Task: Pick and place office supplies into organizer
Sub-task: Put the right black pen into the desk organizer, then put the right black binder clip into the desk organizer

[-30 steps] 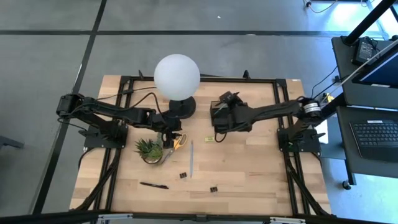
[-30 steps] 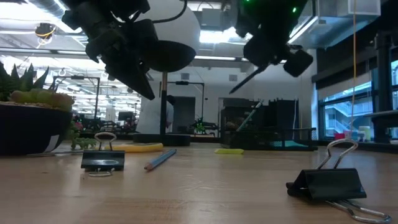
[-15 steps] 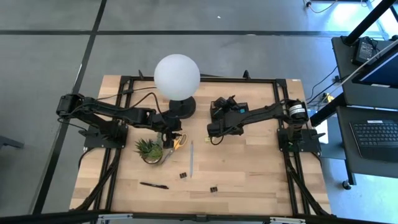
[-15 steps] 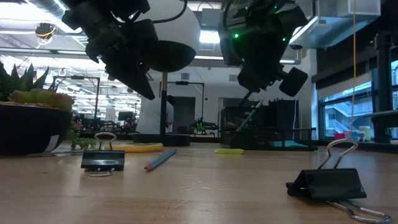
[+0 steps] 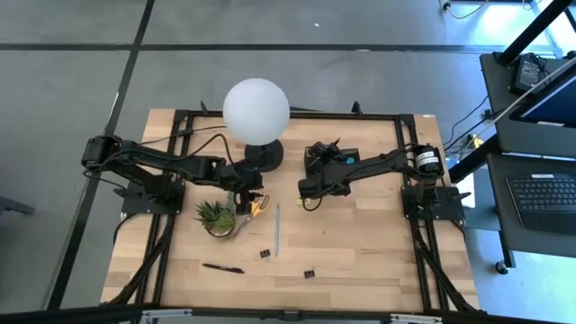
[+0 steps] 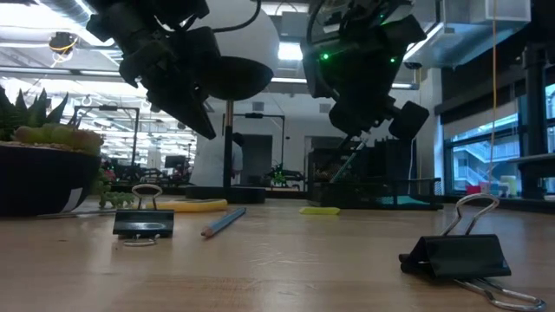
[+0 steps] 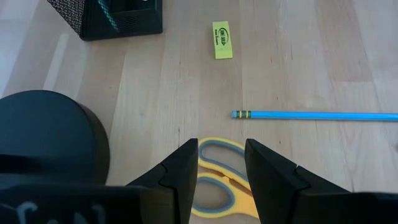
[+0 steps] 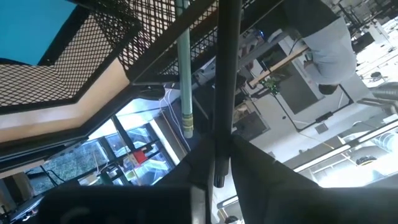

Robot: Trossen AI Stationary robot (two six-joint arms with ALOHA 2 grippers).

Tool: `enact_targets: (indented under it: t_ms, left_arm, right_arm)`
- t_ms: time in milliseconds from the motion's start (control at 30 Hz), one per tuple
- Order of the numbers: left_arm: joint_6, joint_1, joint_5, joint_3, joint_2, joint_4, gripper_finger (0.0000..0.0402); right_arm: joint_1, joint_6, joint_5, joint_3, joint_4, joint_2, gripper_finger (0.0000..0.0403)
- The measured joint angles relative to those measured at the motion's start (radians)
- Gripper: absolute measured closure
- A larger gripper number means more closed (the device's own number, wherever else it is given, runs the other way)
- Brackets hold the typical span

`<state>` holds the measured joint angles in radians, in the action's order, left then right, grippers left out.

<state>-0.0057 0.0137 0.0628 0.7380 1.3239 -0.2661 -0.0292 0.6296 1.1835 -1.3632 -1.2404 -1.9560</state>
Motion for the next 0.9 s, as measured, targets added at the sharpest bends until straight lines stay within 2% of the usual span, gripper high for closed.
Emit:
enact_targets:
  t_ms: [600,900]
  left_arm:
    - [-0.008,0.0,0.0,0.0,0.0,0.0,0.0274]
    - [-0.008,0.0,0.0,0.0,0.0,0.0,0.0274]
  right_arm:
    - [0.0,0.0,-0.016,0.0,0.0,0.0,0.0351]
    - [0.0,0.0,-0.034,0.0,0.001,0.0,0.0306]
